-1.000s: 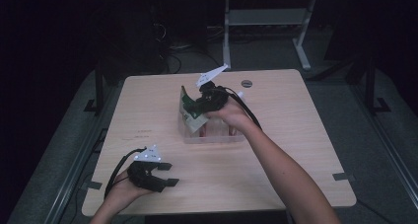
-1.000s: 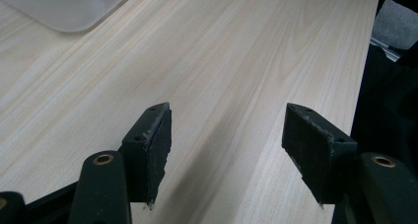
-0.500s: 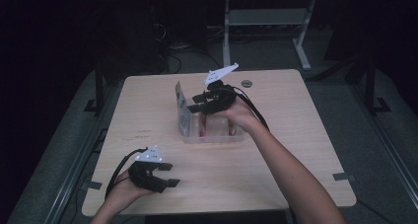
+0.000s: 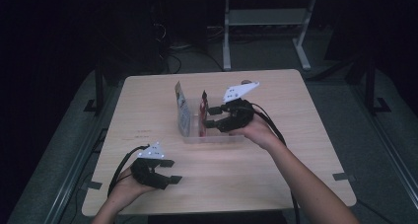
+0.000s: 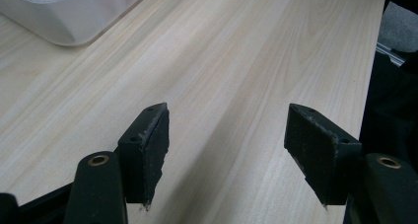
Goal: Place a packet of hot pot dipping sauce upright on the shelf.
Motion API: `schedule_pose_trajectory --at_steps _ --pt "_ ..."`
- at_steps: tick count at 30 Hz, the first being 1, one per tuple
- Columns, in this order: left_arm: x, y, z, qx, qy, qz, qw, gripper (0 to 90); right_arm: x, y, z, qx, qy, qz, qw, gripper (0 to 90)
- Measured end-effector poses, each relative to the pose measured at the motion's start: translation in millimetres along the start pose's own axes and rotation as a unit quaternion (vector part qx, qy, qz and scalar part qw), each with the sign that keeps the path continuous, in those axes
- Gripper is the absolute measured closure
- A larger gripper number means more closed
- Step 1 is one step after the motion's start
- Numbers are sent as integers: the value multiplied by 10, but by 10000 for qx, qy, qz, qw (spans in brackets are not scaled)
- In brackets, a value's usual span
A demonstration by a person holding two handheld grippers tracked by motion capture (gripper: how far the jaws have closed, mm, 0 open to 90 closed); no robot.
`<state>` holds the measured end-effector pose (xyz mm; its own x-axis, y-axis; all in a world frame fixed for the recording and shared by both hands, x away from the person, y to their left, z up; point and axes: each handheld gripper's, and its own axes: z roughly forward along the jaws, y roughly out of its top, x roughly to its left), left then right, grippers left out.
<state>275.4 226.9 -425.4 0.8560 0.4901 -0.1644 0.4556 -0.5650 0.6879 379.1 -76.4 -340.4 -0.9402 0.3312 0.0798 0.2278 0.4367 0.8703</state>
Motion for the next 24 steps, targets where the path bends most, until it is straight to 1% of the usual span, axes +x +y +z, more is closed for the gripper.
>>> schedule_pose_trajectory --at_steps 1,3,4,8,10,12,13,17,20,21,24 --pt "0 -10 -6 -10 11 52 10000 330 30 -36 -17 -3 -16 22 10000 447" --pt "-14 -21 -12 -6 -2 31 10000 330 94 -126 -50 43 -80 19 10000 436" --pt "-10 -23 -15 -11 5 103 9999 330 118 -169 -61 51 -98 -1 9999 433" --pt "-17 -29 -13 -7 -2 133 9999 326 205 -353 -110 161 -154 26 9997 419" --pt "-24 -34 -10 -14 -9 110 9999 326 238 -434 -130 204 -195 23 9996 412" --pt "-26 -39 -7 -16 11 188 9998 325 280 -539 -154 236 -227 -2 9995 401" --pt "-30 -41 -3 -14 27 218 9998 323 302 -587 -167 277 -211 42 9994 395" --pt "-45 -40 29 72 46 346 9994 323 364 -787 -220 487 -241 44 9985 383" --pt "-64 -43 57 109 2 357 9993 321 408 -948 -262 655 -266 64 9975 379" --pt "-66 -43 63 141 -10 381 9992 320 423 -1002 -274 702 -262 118 9971 377" --pt "-76 -47 86 166 -30 385 9991 319 436 -1140 -298 842 -281 161 9959 375"
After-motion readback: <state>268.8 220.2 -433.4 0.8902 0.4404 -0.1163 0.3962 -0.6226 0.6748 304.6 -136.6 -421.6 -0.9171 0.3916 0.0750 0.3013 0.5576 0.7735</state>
